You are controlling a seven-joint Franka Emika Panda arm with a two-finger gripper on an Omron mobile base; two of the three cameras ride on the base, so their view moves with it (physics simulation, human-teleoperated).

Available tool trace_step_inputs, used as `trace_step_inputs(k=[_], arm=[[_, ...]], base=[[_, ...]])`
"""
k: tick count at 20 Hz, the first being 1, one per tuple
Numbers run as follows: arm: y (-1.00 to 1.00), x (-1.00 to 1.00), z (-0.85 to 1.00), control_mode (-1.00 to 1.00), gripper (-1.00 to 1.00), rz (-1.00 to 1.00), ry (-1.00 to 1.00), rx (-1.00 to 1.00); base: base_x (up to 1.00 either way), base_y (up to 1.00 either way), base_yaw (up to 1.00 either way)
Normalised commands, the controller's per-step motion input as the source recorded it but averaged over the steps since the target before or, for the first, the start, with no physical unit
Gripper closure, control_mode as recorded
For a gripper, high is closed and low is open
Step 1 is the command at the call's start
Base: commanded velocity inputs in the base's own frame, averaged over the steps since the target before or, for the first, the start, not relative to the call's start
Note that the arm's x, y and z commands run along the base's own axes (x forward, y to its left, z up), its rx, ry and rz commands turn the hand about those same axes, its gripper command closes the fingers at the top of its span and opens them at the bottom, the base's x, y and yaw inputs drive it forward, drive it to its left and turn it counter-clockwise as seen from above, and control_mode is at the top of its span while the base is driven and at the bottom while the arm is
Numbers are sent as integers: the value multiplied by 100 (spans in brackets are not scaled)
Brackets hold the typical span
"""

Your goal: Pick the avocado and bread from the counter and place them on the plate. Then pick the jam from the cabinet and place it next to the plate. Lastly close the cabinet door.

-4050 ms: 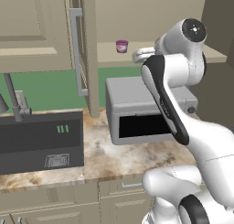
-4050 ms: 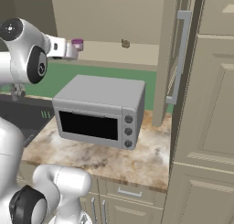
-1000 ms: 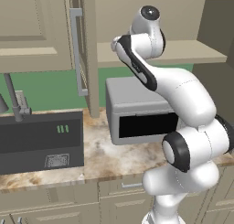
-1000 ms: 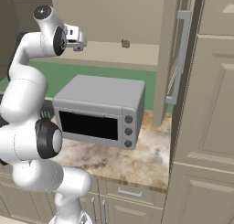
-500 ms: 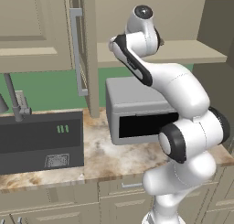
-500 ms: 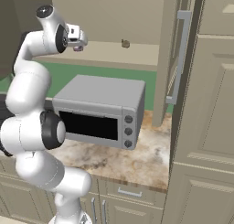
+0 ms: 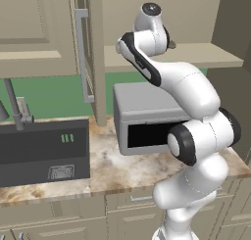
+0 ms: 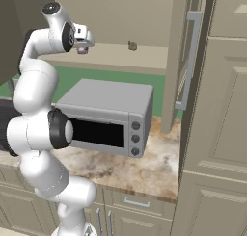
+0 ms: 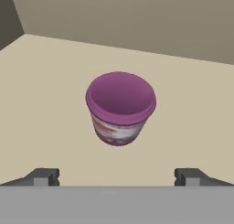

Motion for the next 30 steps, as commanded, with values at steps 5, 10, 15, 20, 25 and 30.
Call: trace_step_inputs(k=[5, 10, 15, 20, 25, 30], arm=[[1, 15, -1, -100, -100, 0, 0, 0], [0, 18, -8, -100, -100, 0, 0, 0], [1, 19, -6, -100, -100, 0, 0, 0], [2, 17, 0, -100, -100, 0, 0, 0], [6, 21, -2, -100, -100, 0, 0, 0], [2, 15, -5, -100, -100, 0, 0, 0]], base=[[0, 0, 0], [0, 0, 0], [0, 0, 0], [0, 0, 0], [0, 0, 0], [0, 0, 0]])
